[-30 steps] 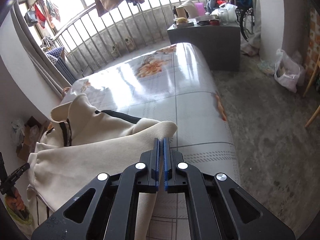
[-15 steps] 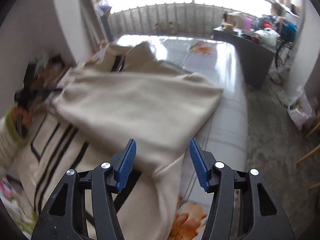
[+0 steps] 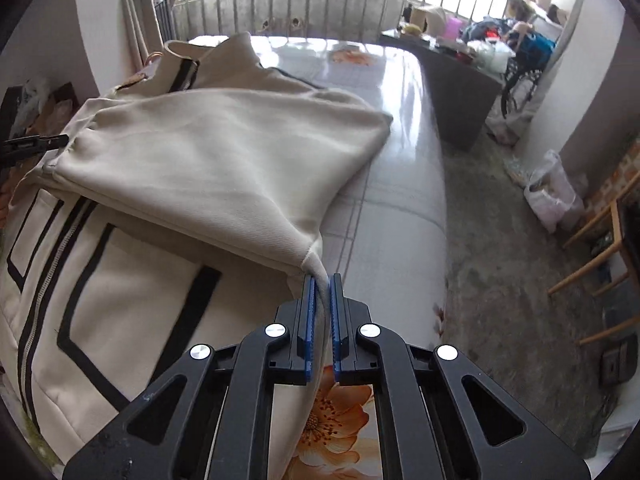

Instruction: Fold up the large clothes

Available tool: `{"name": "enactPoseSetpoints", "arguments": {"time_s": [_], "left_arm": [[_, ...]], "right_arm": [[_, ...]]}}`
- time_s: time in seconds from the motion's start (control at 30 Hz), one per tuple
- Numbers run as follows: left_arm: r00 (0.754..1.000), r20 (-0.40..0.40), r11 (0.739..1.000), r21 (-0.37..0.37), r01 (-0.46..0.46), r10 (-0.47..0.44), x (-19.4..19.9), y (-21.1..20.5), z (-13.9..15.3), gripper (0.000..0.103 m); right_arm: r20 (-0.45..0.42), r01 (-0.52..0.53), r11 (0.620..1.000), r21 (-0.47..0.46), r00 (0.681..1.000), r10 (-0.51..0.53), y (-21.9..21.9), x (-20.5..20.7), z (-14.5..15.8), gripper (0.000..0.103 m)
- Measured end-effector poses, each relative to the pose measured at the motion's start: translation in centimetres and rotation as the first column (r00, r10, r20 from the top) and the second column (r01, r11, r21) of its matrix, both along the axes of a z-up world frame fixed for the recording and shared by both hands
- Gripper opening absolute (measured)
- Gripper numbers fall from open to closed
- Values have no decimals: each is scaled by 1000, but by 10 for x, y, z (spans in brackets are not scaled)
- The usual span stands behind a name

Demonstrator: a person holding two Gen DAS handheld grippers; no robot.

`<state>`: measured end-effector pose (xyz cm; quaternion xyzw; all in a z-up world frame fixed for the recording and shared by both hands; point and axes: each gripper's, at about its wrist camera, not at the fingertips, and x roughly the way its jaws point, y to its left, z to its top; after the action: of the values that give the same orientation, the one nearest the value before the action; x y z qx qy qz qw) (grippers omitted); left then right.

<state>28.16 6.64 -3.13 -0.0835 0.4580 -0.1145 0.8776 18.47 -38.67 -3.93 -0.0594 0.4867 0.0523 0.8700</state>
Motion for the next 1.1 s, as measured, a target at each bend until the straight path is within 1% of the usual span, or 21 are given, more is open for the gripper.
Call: {"name": "enactPoseSetpoints", "arguments": {"time_s": [0.03,0.07,0.13,0.2,0.23,0.27,0.3,0.37,0.43,0.53,0.6,0.63,0.67,0.7,0.77,0.83,0.9,1.0,1.03,1.07,1.1], "left_arm": [[1000,1,1000,6,2,-2,-1,0,-2,5],[1000,3,1000,5,3,-3,-1,0,-2,5],[1000,2,1000,-1,4,-4,-1,2,-2,5],[1000,2,1000,-3,10,-10,0,2,-1,5],[1000,0,1000,-4,14,-14,1,2,-1,5],[1000,0,1000,-4,16,-16,1,3,-2,5],[1000,1,1000,-4,18,-18,0,2,-2,5],[1000,4,1000,-4,18,-18,0,2,-3,5],[1000,4,1000,-7,13,-13,0,2,-4,5],[1000,7,1000,-7,8,-8,-1,2,-4,5],[1000,9,1000,-8,10,-10,-1,2,-4,5],[1000,12,1000,-5,14,-14,-1,2,-4,5],[1000,14,1000,-3,18,-18,-1,2,-3,5],[1000,17,1000,-4,21,-21,-1,3,-3,5],[999,31,1000,-9,27,-27,-2,5,0,5],[999,45,999,-11,31,-30,-2,6,2,5],[998,54,999,-16,31,-30,-2,7,3,5],[998,51,999,-22,31,-30,0,7,2,5],[998,53,999,-23,30,-29,1,8,2,5],[998,55,999,-26,28,-26,2,9,2,5],[998,56,999,-28,25,-23,2,9,2,5]], "right_arm": [[-10,6,1000,12,1000,-6,-3,4,-2,11],[-5,16,1000,26,1000,-16,-6,3,1,23],[-5,36,997,73,999,-35,-17,2,14,37],[2,26,985,172,1000,-26,-30,0,33,49],[1,11,969,248,1000,-12,-35,-1,43,63],[9,-10,943,333,1000,7,-40,0,52,67],[26,-18,918,396,1000,8,-44,6,59,68],[22,6,882,471,1000,-18,-47,27,64,72],[-6,63,876,478,998,-68,-47,59,56,72],[-75,154,872,464,988,-135,-44,108,29,71],[-95,194,889,415,981,-170,-41,134,13,55],[-103,210,894,395,978,-184,-40,141,8,26],[-104,224,895,386,975,-199,-39,146,6,0],[-81,226,891,393,974,-211,-40,148,7,0],[38,219,893,394,967,-254,-43,139,25,0],[113,238,877,416,944,-310,-55,129,37,0],[113,278,863,422,928,-355,-69,129,35,0],[49,260,841,473,946,-320,-74,129,25,3],[37,247,836,490,952,-302,-71,128,24,8],[21,229,836,498,961,-276,-66,127,23,29],[11,215,843,493,967,-253,-59,126,22,41]]}}
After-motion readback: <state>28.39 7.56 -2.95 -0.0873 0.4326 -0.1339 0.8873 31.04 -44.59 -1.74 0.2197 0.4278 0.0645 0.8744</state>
